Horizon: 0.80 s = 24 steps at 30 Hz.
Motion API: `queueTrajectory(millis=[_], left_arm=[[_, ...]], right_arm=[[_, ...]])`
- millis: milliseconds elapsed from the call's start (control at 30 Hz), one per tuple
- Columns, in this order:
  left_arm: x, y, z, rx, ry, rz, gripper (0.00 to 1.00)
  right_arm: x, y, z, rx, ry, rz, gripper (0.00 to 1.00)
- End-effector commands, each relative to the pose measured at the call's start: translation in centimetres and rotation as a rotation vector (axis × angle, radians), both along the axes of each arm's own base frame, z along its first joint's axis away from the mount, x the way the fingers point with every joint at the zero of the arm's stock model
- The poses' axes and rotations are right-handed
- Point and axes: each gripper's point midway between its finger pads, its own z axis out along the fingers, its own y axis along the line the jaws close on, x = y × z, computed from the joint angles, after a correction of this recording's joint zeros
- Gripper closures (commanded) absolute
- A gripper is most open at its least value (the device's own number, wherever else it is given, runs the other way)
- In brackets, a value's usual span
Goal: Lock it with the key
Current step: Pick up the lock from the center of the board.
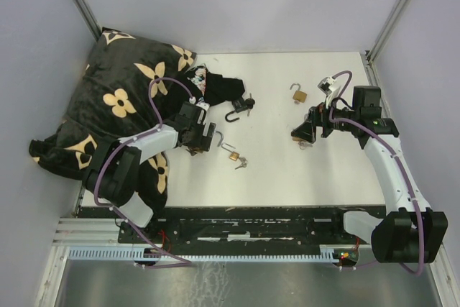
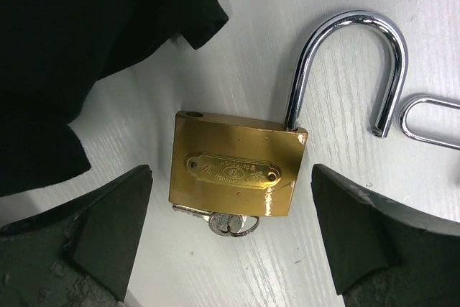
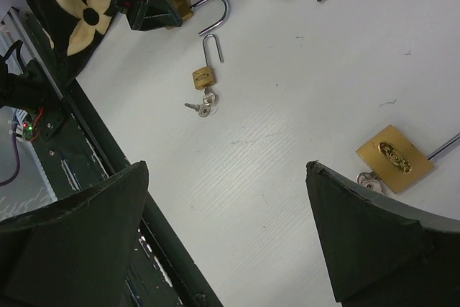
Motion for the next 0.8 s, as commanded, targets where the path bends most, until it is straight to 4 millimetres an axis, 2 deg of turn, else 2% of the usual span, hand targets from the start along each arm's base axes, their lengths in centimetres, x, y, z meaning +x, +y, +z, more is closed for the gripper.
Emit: queueTrajectory(millis=[0,300,533,667,767], left_arm=[[1.5,-1.2,0.9,-0.04,-0.038,-0.054,0.03],[1.8,-1.4,-0.1,-0.034,-0.01,-0.06,0.03],[2.0,-1.5,-0.3,-0.036,-0.007,-0.059,0.13],[1.5,-1.6,-0.5,-0.049,0.011,-0.056,0.24],[1.3,-2.2,-0.2,-0.084,0.017,-0.06,0.39]], right_arm=[[0.9,0.0,1.6,-0.016,-0.066,0.01,0.01],[0.8,0.1,1.4,-0.02,-0.062,0.013,0.01],[0.8,0.2,1.4,-0.024,-0.063,0.014,0.01],[0.8,0.2,1.4,-0.024,-0.062,0.015,0.01],[0.6,1.0,1.2,0.013,-0.049,0.035,0.01]])
